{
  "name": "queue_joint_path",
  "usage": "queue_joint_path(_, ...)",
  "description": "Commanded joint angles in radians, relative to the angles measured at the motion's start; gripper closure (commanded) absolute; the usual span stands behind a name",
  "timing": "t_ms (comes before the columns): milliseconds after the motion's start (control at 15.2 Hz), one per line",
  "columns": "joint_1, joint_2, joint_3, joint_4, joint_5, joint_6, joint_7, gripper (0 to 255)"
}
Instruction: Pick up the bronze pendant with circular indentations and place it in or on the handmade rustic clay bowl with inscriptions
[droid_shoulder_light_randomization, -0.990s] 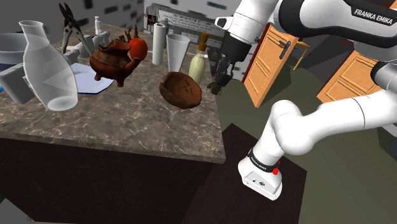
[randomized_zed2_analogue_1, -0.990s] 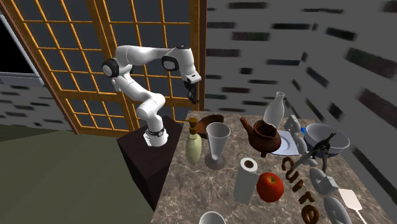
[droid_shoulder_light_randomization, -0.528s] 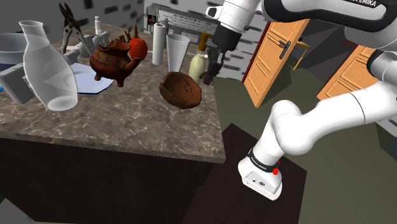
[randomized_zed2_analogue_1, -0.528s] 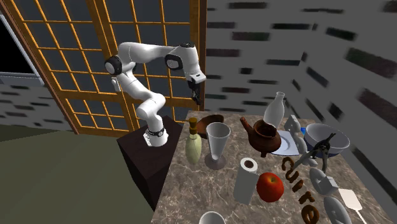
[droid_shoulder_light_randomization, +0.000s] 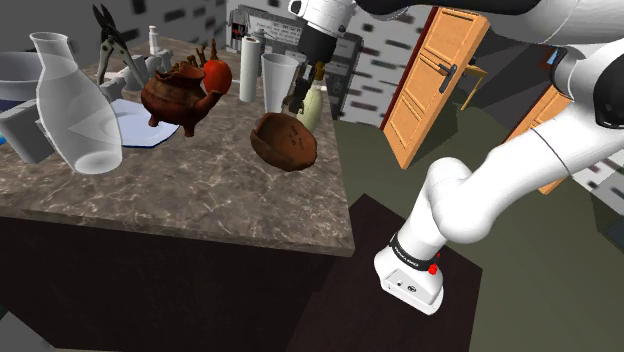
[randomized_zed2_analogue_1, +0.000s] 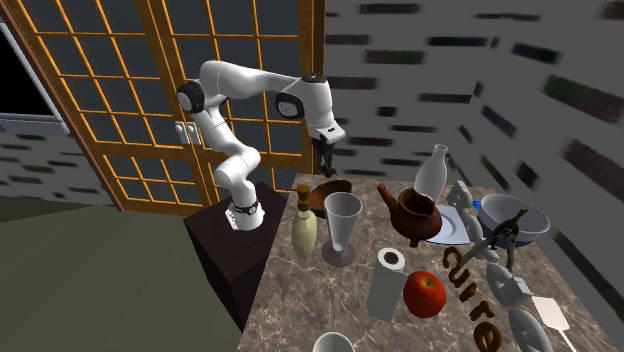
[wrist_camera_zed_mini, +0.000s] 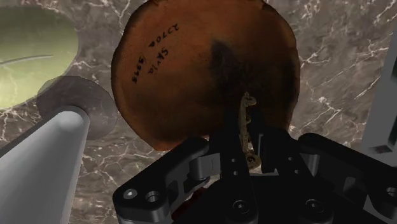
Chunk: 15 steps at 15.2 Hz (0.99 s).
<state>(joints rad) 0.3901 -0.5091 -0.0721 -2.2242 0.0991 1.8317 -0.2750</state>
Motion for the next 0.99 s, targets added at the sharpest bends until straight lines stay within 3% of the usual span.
queue_joint_path(0,-0.004,0.088,-0.023,0.065,-0.001,0.019,-0.030,255)
queue_joint_path(726,-0.005,0.094,-0.024,-0.085,0.005,0.175,-0.049,255)
queue_joint_path(924,-0.005,0.094,-0.024,-0.085,0.005,0.175,-0.049,255)
